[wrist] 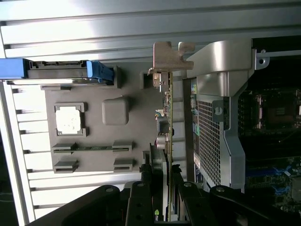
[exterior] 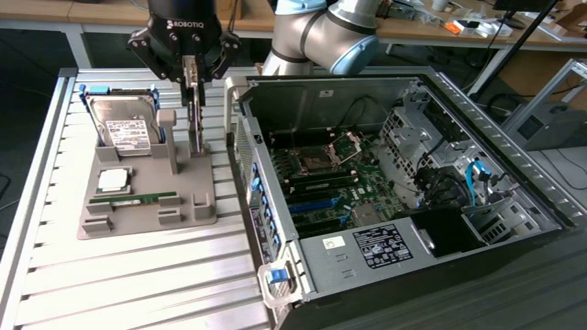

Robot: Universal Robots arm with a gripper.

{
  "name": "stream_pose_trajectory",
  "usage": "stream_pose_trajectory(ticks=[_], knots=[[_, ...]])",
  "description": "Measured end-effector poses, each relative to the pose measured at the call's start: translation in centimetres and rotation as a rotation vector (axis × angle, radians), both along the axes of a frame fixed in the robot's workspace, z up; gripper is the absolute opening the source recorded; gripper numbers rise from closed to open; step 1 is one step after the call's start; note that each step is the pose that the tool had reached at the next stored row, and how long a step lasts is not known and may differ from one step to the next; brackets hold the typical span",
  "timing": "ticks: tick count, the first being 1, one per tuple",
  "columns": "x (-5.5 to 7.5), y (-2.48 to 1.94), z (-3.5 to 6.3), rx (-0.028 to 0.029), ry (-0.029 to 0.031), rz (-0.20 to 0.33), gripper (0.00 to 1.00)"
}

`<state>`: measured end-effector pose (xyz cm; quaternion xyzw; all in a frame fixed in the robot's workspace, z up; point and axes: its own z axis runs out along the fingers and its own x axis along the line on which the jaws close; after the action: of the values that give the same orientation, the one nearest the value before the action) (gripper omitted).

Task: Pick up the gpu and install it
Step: 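Pick up the gpu and move the gpu toward the slot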

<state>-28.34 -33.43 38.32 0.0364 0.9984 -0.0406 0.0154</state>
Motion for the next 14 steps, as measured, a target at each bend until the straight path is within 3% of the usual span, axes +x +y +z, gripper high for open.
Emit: stream_pose_trajectory(ticks=[14], knots=[[0.0, 0.0, 0.5, 0.0, 0.0, 0.0, 0.27]])
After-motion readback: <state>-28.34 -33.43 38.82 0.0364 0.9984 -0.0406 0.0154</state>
